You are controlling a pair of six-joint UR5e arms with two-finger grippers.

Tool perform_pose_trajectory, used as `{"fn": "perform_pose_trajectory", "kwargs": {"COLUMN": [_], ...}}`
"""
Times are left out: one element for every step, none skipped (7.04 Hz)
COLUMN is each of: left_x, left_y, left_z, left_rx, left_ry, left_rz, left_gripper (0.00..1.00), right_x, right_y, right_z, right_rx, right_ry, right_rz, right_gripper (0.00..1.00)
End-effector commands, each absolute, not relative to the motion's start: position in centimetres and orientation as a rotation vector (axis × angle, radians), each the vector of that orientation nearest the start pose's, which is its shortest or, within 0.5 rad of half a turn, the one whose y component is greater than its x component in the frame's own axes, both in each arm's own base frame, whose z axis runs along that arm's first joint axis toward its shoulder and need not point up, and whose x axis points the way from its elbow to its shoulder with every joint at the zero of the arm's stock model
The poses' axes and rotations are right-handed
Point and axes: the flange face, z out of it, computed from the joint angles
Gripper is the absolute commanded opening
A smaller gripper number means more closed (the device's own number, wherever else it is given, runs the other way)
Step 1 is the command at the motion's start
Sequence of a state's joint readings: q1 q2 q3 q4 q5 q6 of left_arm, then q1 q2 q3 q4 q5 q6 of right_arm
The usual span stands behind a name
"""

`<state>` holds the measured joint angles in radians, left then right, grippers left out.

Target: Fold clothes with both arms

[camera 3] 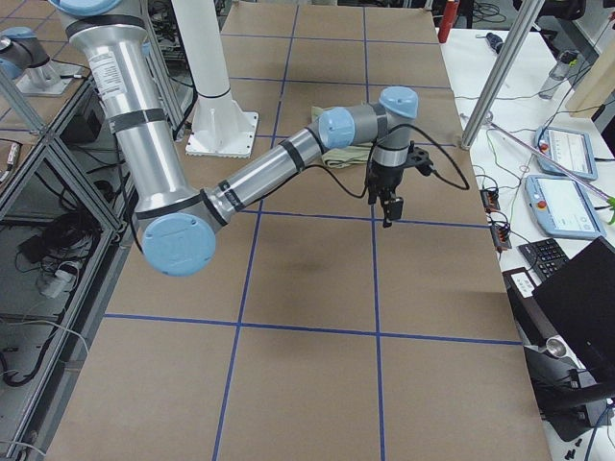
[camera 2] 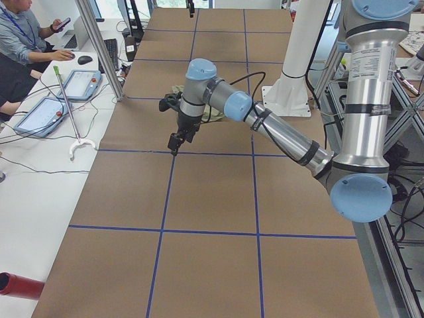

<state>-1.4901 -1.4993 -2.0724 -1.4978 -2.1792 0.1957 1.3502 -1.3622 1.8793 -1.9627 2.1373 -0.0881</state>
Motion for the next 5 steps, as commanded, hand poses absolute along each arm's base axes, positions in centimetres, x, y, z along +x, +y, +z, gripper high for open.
{"fn": "perform_pose_trajectory", "kwargs": {"left_x": [-8.8, -11.1, -11.4, -11.4, -11.3], "left_y": [-41.0, -40.1, -37.7, -36.9, -36.9], "left_z": [57.1, 58.6, 60.3, 60.5, 61.3], "left_rx": [0.220, 0.231, 0.206, 0.216, 0.195], "left_ry": [0.671, 0.666, 0.676, 0.674, 0.679], "left_rz": [0.237, 0.192, 0.167, 0.167, 0.160], "left_gripper": [1.00, 1.00, 1.00, 1.00, 1.00], "right_x": [4.4, 6.0, 6.3, 6.7, 6.8], "right_y": [-46.5, -42.9, -39.1, -37.5, -36.6], "right_z": [56.7, 59.5, 62.9, 64.0, 64.9], "right_rx": [-0.063, -0.085, -0.043, 0.005, -0.011], "right_ry": [-0.655, -0.736, -0.738, -0.742, -0.744], "right_rz": [-0.204, -0.143, -0.146, -0.144, -0.136], "right_gripper": [1.00, 1.00, 1.00, 1.00, 1.00]}}
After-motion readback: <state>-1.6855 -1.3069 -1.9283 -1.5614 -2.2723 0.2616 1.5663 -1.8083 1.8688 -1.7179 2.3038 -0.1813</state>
